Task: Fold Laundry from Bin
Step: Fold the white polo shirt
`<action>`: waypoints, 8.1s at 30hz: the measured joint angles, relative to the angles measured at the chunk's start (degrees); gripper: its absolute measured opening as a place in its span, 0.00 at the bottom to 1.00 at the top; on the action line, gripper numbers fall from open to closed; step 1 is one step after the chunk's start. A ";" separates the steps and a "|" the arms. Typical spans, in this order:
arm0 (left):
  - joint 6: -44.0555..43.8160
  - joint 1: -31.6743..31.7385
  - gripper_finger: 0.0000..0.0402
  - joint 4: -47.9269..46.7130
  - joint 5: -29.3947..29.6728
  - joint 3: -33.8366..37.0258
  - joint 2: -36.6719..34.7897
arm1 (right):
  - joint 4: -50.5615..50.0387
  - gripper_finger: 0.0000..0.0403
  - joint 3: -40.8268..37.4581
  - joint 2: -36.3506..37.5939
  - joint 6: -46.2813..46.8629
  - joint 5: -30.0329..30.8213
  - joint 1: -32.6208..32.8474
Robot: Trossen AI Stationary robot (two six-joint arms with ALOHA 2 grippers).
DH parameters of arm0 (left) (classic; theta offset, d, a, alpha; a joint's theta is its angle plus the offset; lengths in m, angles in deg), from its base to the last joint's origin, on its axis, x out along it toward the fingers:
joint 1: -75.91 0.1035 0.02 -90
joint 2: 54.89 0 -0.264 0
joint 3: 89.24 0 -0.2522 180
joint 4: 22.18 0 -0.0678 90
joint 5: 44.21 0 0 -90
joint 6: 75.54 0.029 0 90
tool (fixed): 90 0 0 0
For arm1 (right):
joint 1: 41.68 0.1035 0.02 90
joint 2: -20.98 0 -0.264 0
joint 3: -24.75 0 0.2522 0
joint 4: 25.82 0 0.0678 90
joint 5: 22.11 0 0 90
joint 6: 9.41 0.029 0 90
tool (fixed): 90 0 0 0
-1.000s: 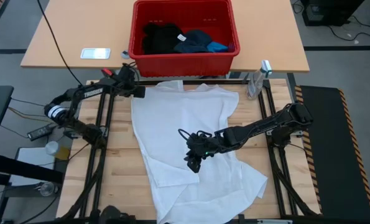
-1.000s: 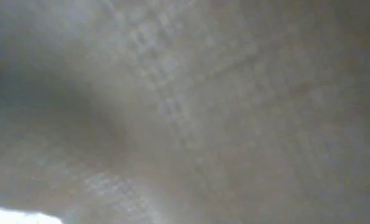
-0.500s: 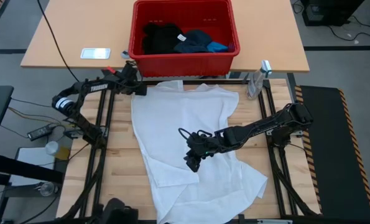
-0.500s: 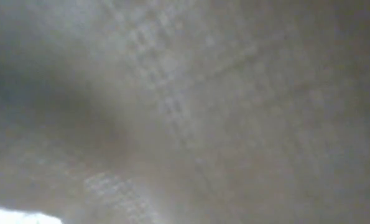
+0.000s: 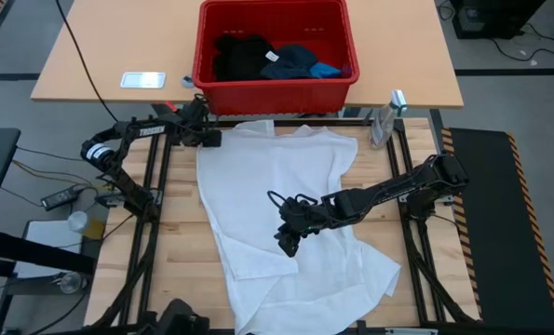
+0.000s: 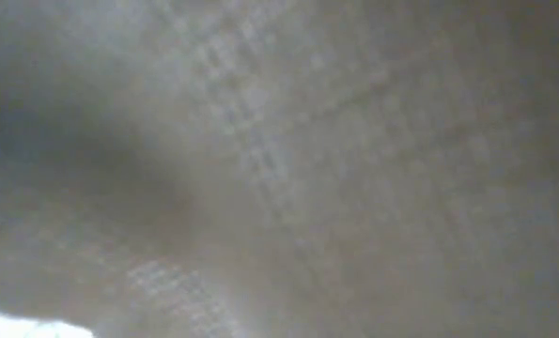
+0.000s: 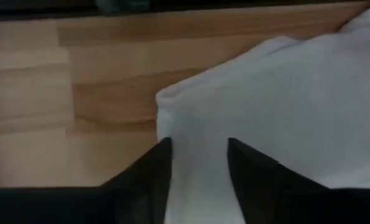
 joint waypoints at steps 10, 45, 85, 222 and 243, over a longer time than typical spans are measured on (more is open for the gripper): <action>0.32 -0.38 0.01 -0.28 -1.31 0.00 0.03 | -0.18 0.35 0.00 0.00 -0.26 -0.03 0.34; -18.72 -1.10 0.32 -10.15 9.46 -7.82 4.27 | 0.52 0.35 0.07 2.19 -4.76 -2.04 -1.06; -6.86 -9.95 0.00 -5.26 4.47 -7.78 -4.18 | -4.58 0.34 -0.02 5.53 -9.41 -3.15 -2.44; -10.27 -23.82 0.02 27.77 -2.63 -7.80 7.29 | -24.66 0.05 19.48 -21.25 -17.16 -6.54 -13.43; 4.30 -24.23 0.73 30.17 -6.32 -7.80 5.52 | -22.41 0.42 11.96 -17.12 -16.02 -12.90 -15.90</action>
